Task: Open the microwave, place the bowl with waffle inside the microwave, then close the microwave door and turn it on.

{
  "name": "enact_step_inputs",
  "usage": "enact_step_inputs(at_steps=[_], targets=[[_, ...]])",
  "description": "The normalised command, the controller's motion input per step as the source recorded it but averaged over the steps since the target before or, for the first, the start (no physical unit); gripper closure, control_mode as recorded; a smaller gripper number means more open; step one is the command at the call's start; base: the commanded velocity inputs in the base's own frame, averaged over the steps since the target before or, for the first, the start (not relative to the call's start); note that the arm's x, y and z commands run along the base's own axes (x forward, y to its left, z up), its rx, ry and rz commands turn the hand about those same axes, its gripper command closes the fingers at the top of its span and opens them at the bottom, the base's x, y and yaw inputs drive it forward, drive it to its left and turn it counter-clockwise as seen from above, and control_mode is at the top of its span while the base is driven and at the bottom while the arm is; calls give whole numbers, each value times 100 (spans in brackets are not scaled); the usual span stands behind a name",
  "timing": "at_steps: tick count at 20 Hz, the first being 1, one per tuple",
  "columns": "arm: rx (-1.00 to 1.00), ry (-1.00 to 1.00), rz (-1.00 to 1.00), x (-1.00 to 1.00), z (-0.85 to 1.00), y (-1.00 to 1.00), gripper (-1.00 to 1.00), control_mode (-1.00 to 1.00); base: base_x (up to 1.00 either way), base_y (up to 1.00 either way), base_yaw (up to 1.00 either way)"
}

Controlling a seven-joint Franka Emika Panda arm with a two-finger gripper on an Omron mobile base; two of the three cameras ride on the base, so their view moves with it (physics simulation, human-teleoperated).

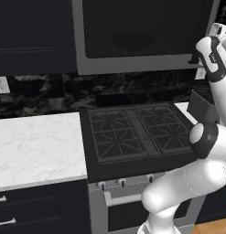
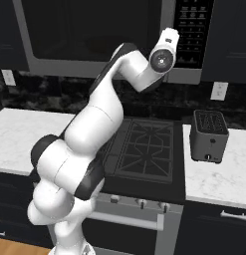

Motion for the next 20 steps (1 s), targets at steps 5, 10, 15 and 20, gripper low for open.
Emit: enact_step_inputs(at_steps=[5, 10, 15, 20], targets=[[0, 0, 0, 100, -31, 0, -100, -100, 0, 0, 0], [-3, -9, 0, 76, -51, 0, -100, -100, 0, 0, 0], [-30, -78, -14, -45, -100, 0, -100, -100, 0, 0, 0], [-32, -86, -33, -52, -100, 0, -100, -100, 0, 0, 0]])
